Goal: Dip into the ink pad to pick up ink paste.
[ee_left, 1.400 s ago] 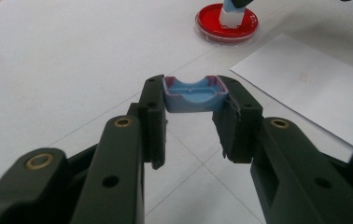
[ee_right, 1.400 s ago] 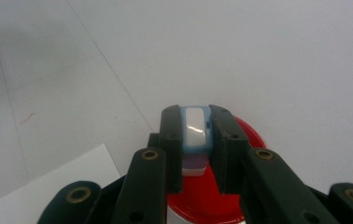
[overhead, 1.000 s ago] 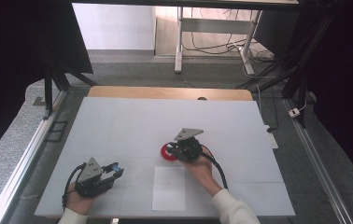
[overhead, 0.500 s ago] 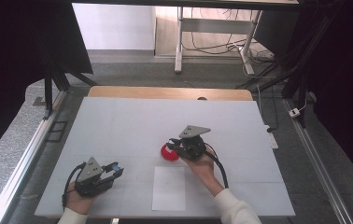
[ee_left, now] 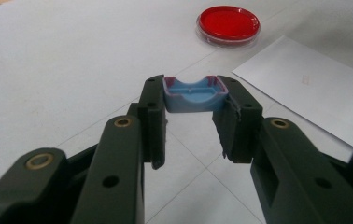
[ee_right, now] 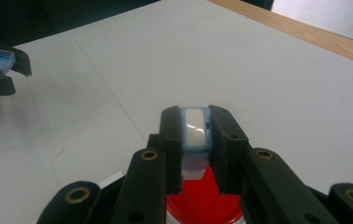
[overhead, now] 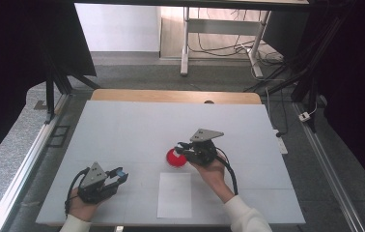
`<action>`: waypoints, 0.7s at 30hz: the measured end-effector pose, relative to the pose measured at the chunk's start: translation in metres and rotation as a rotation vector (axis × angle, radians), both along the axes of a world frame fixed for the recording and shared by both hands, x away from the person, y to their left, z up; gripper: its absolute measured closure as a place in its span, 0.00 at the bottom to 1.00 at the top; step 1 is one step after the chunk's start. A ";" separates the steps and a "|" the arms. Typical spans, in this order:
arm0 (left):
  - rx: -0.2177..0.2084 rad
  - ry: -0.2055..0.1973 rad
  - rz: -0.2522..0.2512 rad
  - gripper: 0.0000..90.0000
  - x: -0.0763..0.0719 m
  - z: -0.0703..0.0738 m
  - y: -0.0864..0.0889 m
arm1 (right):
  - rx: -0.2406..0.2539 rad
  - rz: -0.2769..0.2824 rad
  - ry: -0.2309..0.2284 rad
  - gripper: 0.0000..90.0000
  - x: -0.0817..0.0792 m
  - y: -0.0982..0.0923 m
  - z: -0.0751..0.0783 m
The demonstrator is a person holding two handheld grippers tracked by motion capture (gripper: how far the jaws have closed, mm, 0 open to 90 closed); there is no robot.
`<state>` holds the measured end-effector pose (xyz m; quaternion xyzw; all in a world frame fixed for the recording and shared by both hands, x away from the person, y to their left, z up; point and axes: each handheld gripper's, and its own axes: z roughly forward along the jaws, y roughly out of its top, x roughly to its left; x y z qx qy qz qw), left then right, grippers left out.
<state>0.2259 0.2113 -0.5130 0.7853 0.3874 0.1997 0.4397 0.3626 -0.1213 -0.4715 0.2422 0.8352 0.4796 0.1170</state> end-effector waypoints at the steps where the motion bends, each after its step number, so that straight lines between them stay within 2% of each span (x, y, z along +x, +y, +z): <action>1: 0.001 0.000 0.000 0.72 0.000 0.000 0.000 | 0.004 0.000 -0.001 0.84 0.000 0.000 0.001; 10: 0.003 0.000 -0.002 0.72 0.001 0.000 -0.001 | 0.032 0.008 -0.002 0.84 -0.005 -0.004 0.006; 21: 0.005 0.000 -0.003 0.72 0.001 -0.001 -0.001 | 0.041 0.016 0.008 0.84 -0.009 -0.007 0.011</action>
